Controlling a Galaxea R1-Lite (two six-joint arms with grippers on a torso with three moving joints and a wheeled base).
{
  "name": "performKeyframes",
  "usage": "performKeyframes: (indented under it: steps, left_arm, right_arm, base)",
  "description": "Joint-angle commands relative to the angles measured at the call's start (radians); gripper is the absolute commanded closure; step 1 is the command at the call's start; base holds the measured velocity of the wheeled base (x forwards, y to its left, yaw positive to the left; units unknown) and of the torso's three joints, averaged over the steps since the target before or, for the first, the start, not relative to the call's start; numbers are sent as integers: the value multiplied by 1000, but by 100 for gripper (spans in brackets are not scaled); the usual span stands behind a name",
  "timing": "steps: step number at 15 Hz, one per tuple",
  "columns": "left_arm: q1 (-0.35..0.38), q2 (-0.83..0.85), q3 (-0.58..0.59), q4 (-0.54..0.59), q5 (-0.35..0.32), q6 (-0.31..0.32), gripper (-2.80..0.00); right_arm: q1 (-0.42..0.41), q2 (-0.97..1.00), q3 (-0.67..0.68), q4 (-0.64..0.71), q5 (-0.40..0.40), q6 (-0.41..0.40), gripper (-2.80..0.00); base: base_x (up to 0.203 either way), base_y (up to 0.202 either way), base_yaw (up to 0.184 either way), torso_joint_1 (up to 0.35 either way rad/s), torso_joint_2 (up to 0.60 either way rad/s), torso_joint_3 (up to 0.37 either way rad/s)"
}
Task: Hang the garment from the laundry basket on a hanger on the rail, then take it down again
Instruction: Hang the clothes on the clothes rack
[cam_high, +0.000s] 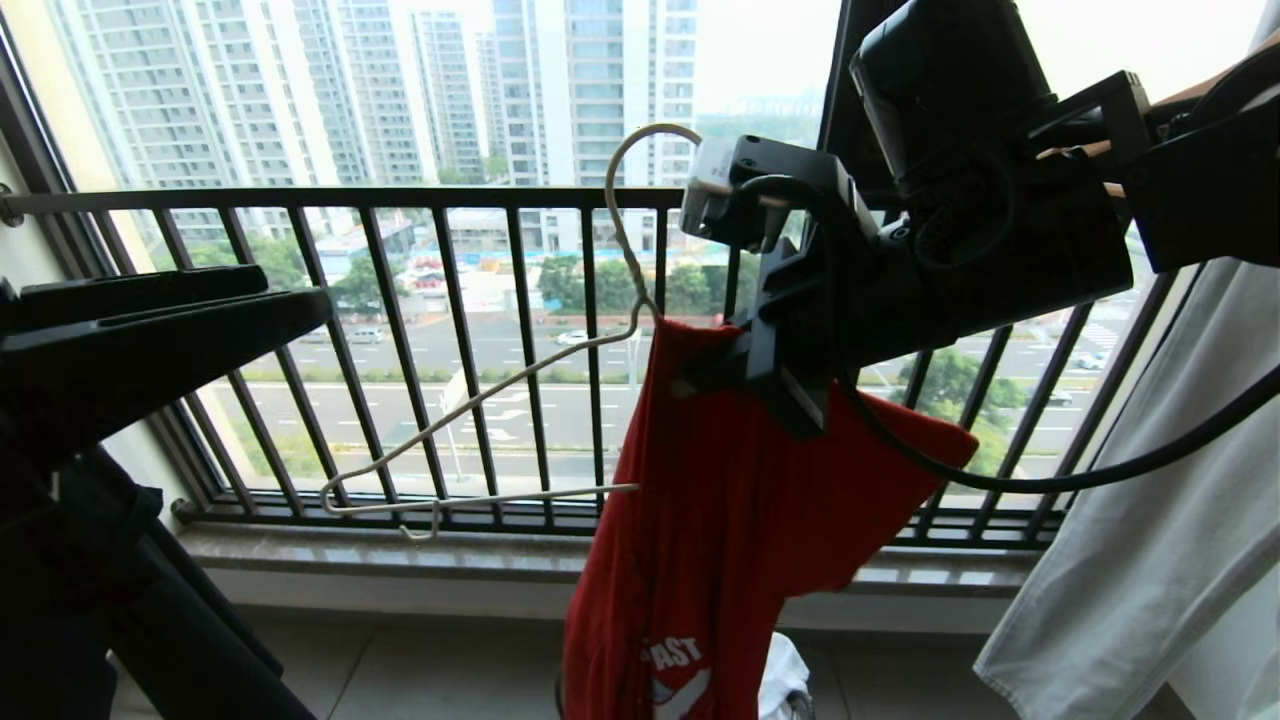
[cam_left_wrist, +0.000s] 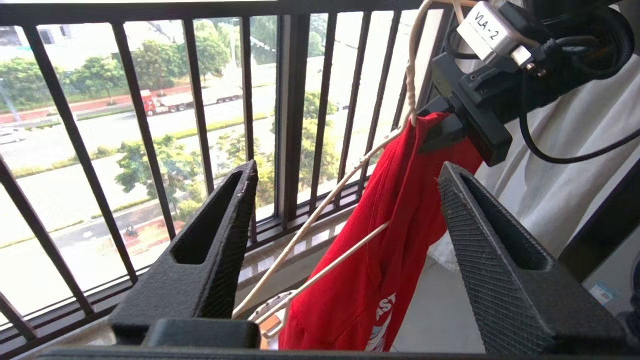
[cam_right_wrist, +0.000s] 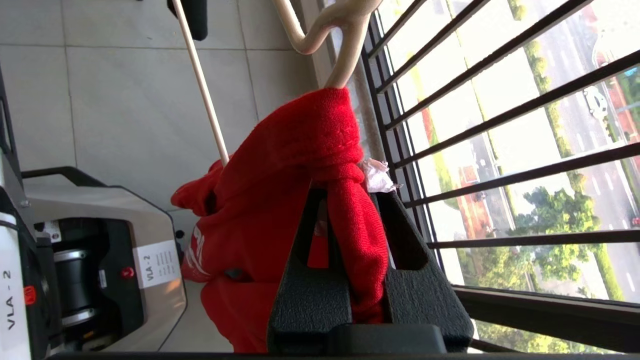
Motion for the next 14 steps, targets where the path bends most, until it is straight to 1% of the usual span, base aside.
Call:
performKeyframes:
  steps: [1, 2, 3, 4, 5, 6, 7, 8, 9, 10, 11, 13, 14]
  left_arm:
    - [70, 58, -27, -3, 4, -6, 0]
    - [112, 104, -47, -4, 5, -13, 0]
    - [147, 153, -78, -5, 5, -43, 0]
    - [183, 206, -111, -5, 5, -103, 0]
    - [219, 257, -132, -5, 3, -144, 0]
    - [254, 318, -143, -7, -3, -163, 0]
    - [284, 375, -149, -10, -23, -176, 0]
    - [316, 419, -153, -12, -67, -186, 0]
    - [353, 450, -157, -13, -139, -204, 0]
    - [367, 463, -158, -14, -180, -240, 0]
    - [368, 469, -152, -13, -190, -248, 0]
    - [368, 505, -142, -15, -232, -247, 0]
    - [368, 519, -139, -14, -243, -247, 0]
  right_arm:
    - [-28, -16, 0, 3, -2, -2, 0]
    - [-35, -29, 1, 4, -8, -2, 0]
    - [-38, -35, 2, 4, -20, -2, 0]
    - [-38, -40, 0, 4, -24, 11, 0]
    - [-40, -45, 2, 4, -26, 31, 0]
    - [-41, -49, -2, 3, -38, 52, 0]
    - [-51, -55, -4, 2, -52, 59, 0]
    - [-60, -60, -4, -1, -60, 67, 0]
    - [-71, -62, -6, -5, -68, 79, 0]
    - [-85, -62, -10, -14, -80, 99, 0]
    - [-98, -61, -10, -47, -83, 123, 0]
    - [-112, -57, -11, -115, -90, 168, 0]
    - [-114, -57, -12, -128, -96, 176, 0]
  base:
    - [0, 0, 0, 0, 0, 0]
    - [0, 0, 0, 0, 0, 0]
    - [0, 0, 0, 0, 0, 0]
    - [0, 0, 0, 0, 0, 0]
    - [0, 0, 0, 0, 0, 0]
    - [0, 0, 0, 0, 0, 0]
    - [0, 0, 0, 0, 0, 0]
    - [0, 0, 0, 0, 0, 0]
    - [0, 0, 0, 0, 0, 0]
    - [0, 0, 0, 0, 0, 0]
    - [0, 0, 0, 0, 0, 0]
    - [0, 0, 0, 0, 0, 0]
    - [0, 0, 0, 0, 0, 0]
